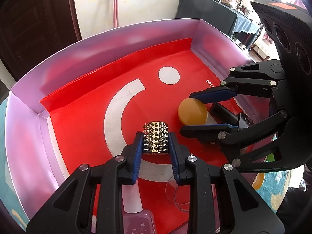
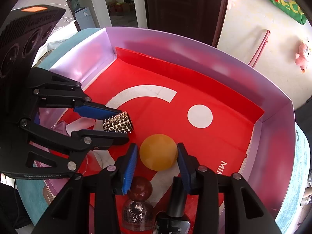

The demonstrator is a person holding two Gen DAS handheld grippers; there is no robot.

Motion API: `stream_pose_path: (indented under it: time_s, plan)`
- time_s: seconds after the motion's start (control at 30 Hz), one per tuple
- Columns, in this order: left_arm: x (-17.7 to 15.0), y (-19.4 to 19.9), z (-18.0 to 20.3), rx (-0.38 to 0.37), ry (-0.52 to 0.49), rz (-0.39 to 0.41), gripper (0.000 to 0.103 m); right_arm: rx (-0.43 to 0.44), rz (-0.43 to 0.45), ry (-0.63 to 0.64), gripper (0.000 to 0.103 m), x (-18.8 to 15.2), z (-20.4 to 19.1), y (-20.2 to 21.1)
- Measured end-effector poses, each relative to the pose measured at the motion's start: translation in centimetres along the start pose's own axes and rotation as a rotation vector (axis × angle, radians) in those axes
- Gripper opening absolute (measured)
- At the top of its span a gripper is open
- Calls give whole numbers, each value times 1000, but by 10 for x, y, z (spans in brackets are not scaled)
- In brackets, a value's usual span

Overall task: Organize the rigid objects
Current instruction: 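Carry the cylinder and orange compact into the pink box and open both tools, then lift both tools out of the box back over the table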

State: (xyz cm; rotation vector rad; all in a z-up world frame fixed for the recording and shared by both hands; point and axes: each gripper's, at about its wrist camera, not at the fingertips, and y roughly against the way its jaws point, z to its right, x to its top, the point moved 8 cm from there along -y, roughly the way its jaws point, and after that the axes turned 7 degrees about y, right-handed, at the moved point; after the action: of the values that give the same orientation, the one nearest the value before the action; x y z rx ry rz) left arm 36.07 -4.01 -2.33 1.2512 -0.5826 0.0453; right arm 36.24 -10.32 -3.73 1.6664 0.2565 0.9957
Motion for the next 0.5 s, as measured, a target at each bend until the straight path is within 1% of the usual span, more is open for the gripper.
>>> stream_pose_path:
  time_s: [0.17,0.5]
  plan:
    - [0,1,-1,-15,10,1,25,3,8,-9,47,0,1,3]
    - [4,17,0,-18,11,43,25,0,26,-22,47,-2,3,15]
